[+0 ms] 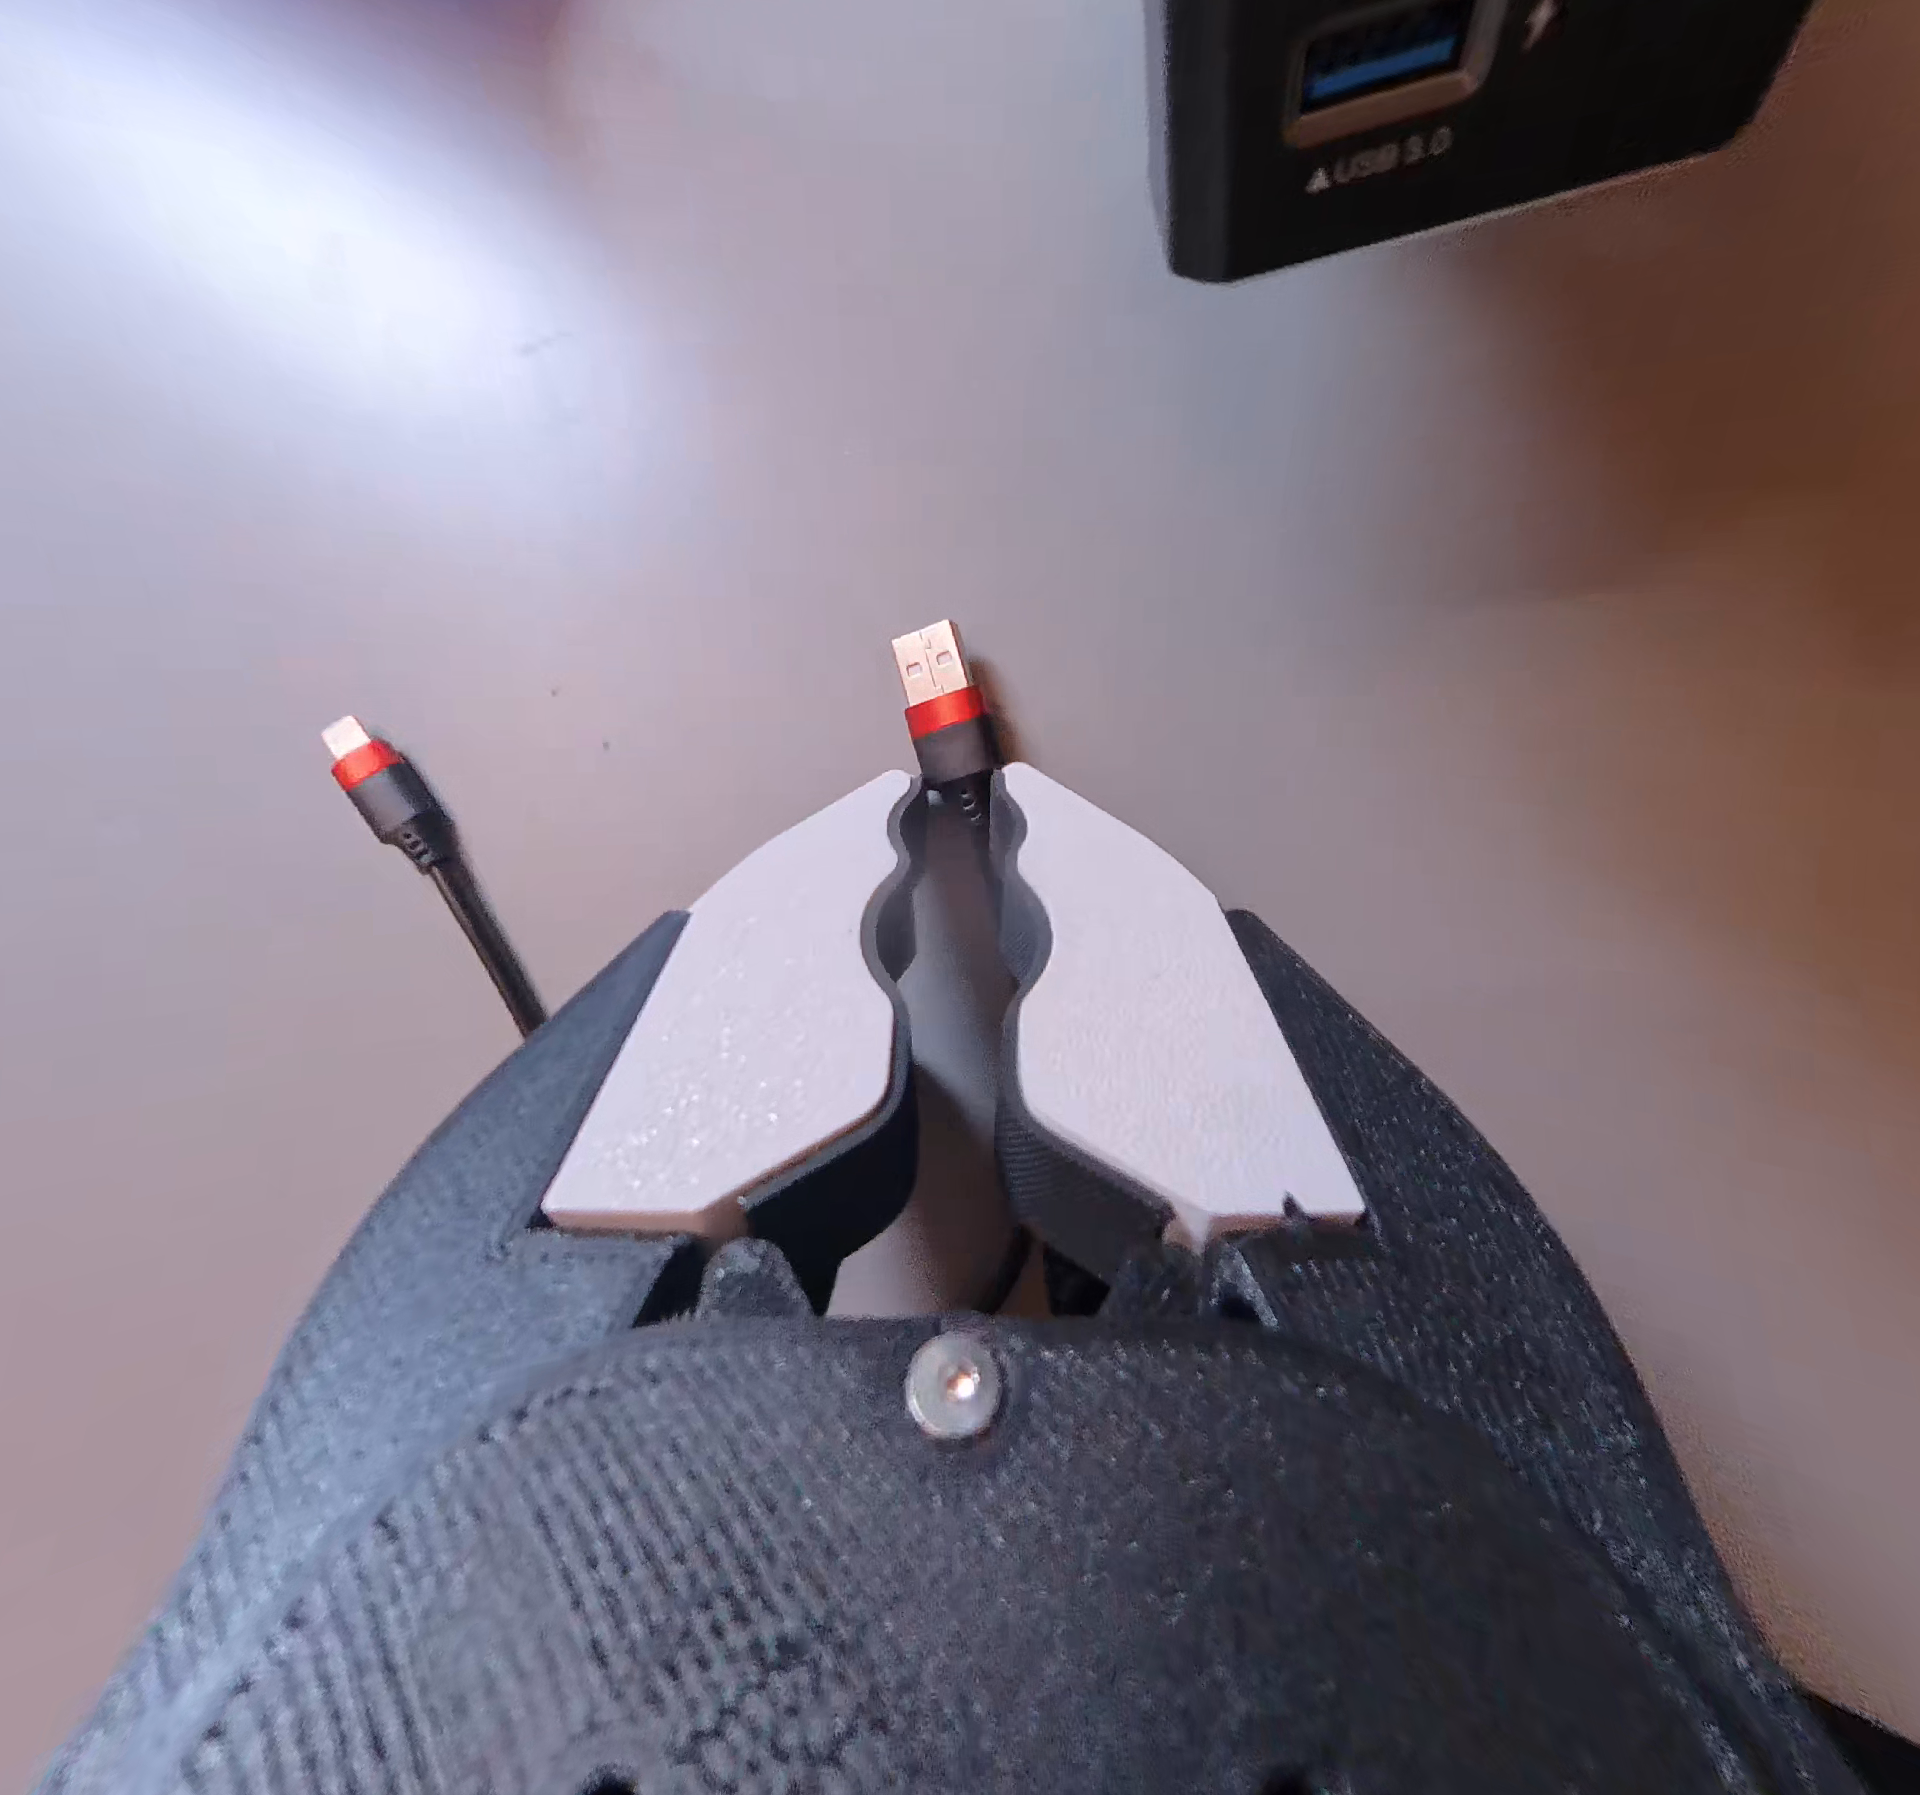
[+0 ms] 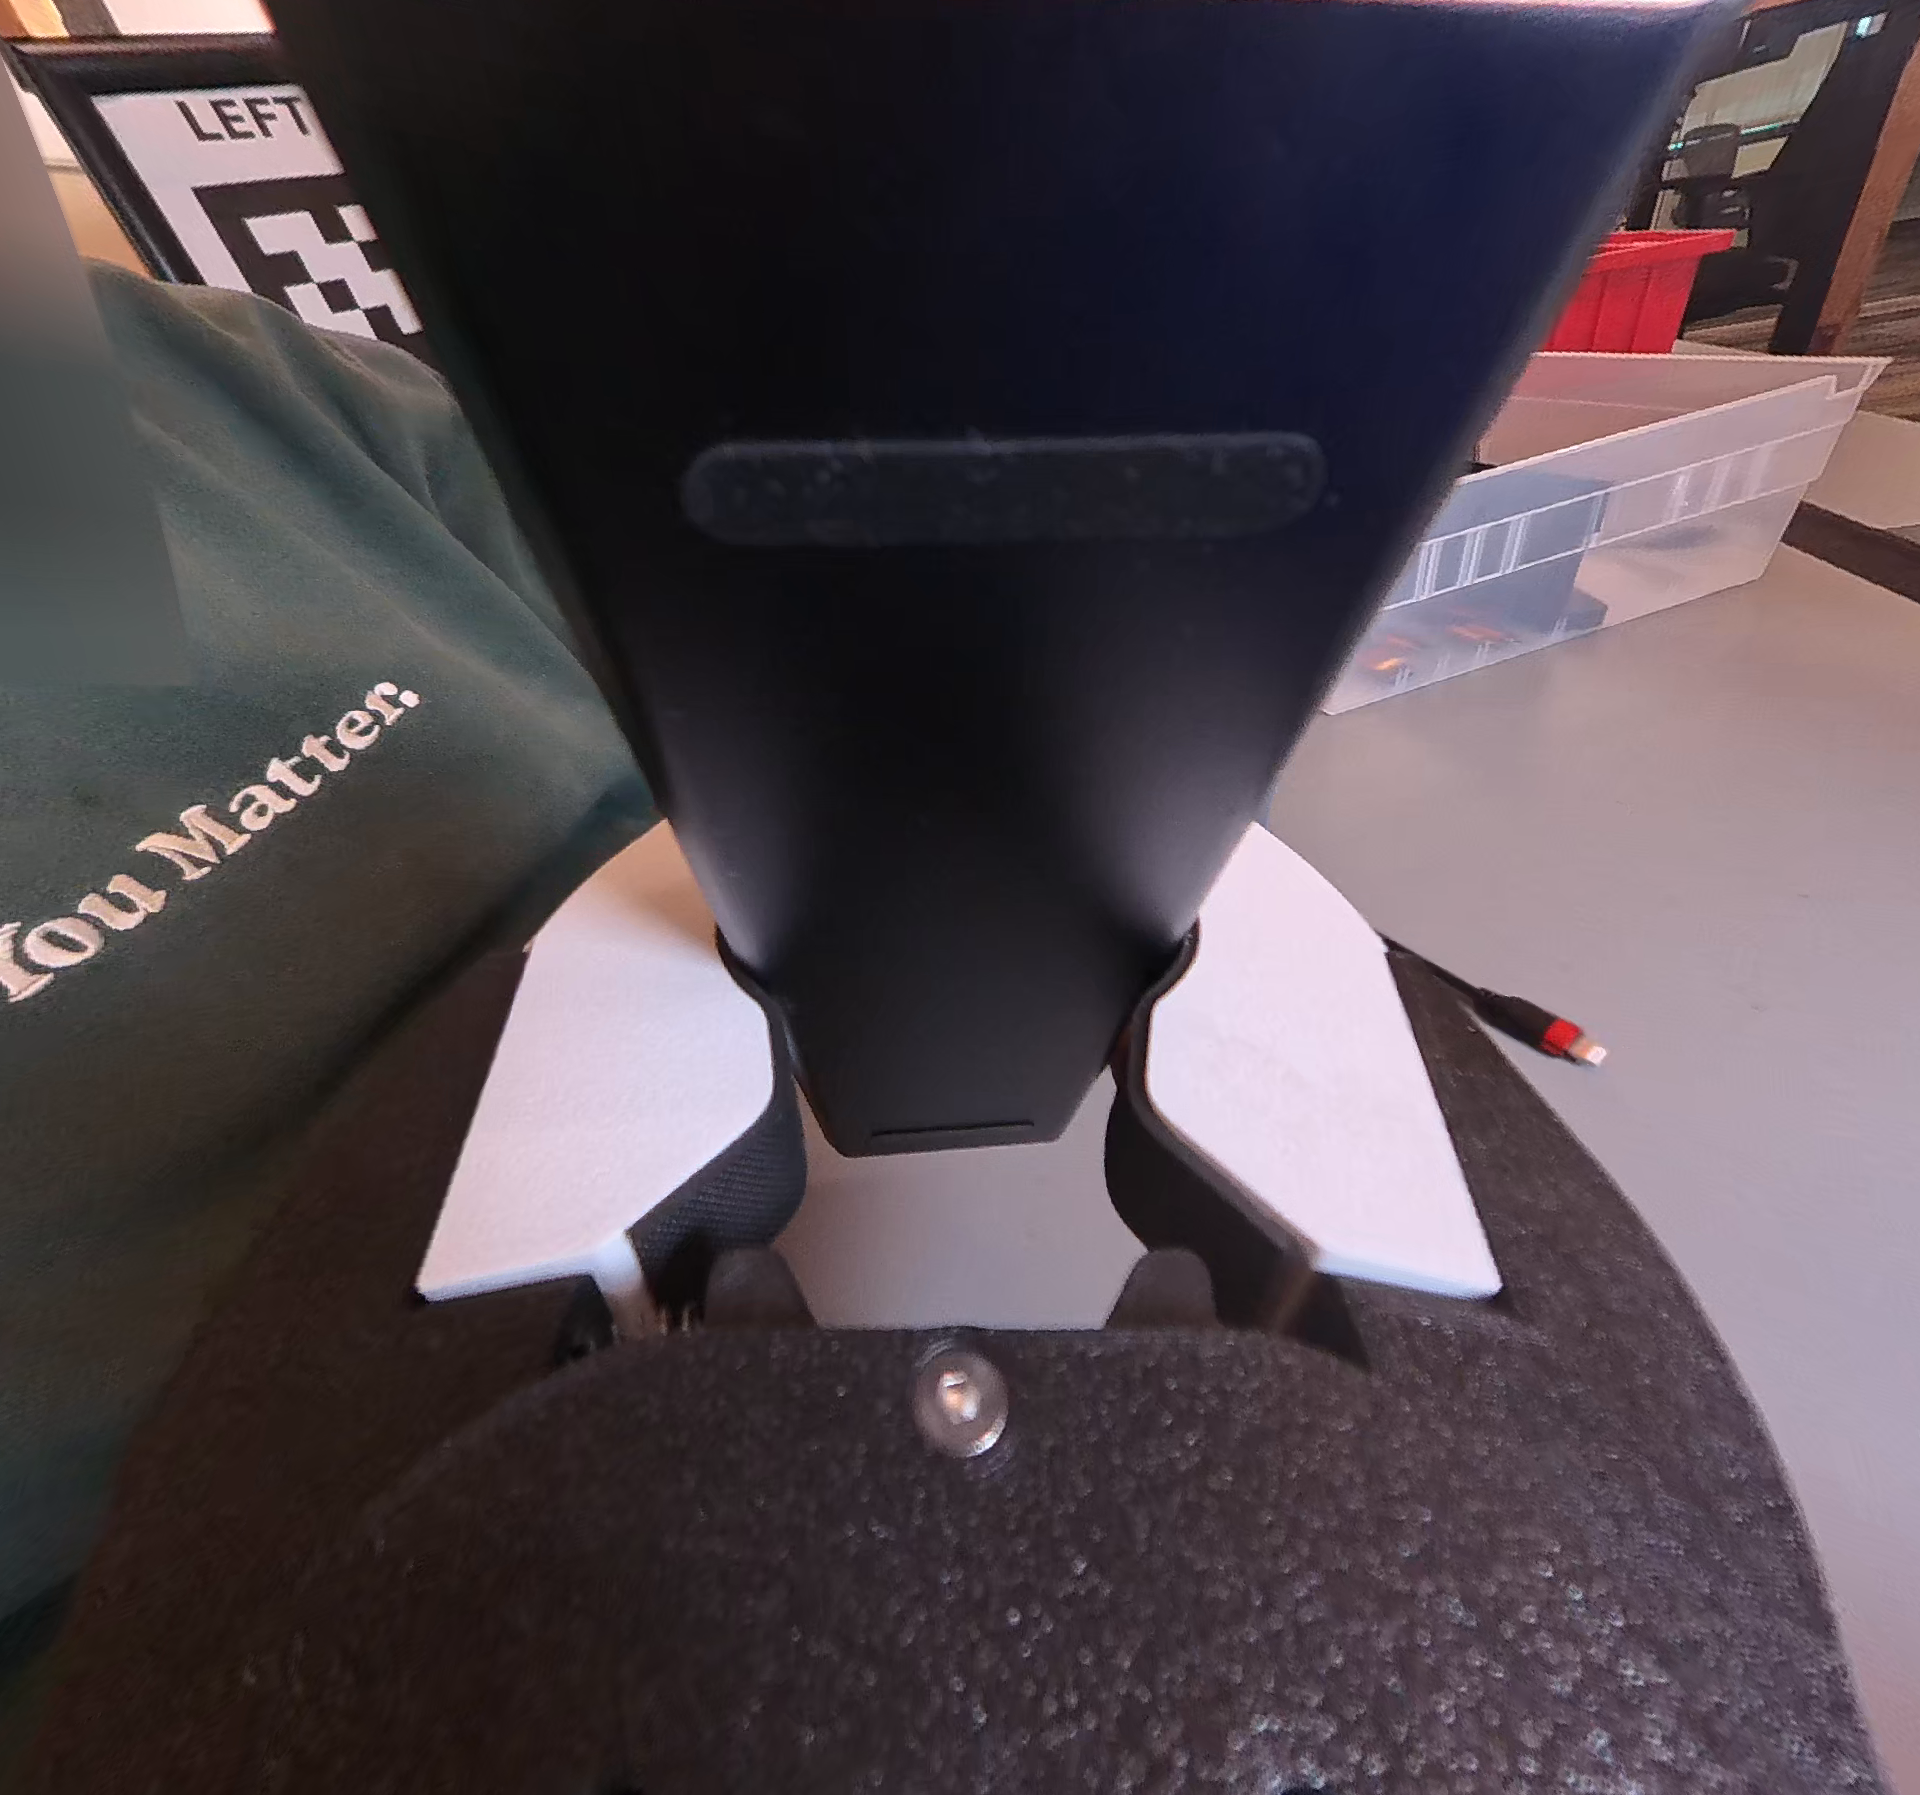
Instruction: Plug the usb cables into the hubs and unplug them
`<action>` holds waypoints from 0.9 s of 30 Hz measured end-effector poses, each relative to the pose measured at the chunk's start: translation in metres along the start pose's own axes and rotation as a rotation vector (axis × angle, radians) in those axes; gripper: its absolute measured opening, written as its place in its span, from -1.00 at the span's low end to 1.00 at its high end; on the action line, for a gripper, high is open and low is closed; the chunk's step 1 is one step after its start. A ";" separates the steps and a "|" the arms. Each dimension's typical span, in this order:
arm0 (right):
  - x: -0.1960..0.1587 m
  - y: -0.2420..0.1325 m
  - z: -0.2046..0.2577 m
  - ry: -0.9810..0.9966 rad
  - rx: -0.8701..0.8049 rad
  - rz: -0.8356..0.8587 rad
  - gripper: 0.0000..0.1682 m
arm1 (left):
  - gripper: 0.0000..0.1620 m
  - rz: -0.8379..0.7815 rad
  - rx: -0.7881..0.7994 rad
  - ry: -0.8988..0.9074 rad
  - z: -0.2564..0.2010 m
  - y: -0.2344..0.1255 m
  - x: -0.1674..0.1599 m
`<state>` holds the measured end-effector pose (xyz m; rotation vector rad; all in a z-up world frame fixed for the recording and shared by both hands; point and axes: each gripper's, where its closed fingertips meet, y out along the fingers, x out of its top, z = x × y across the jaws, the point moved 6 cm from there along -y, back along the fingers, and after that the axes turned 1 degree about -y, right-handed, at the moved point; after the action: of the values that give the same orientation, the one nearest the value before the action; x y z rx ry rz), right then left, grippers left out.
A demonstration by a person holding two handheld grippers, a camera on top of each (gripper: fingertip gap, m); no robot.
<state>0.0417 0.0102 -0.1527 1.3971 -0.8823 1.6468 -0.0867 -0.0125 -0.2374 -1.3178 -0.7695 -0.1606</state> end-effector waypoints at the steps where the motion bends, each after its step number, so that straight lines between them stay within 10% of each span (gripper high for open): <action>1: 0.000 0.000 0.000 -0.004 -0.006 0.004 -0.15 | -0.86 -0.004 0.008 0.030 0.000 -0.001 0.000; 10: -0.009 0.009 0.002 -0.086 -0.059 0.142 -0.15 | -0.87 -0.454 -0.002 0.083 -0.006 -0.083 0.028; 27: -0.025 0.031 0.004 -0.073 -0.052 0.251 -0.15 | -0.88 -0.119 0.038 0.249 -0.031 -0.091 0.081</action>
<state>0.0183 -0.0103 -0.1771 1.3619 -1.1740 1.7521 -0.0608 -0.0410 -0.1175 -1.1894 -0.6350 -0.3954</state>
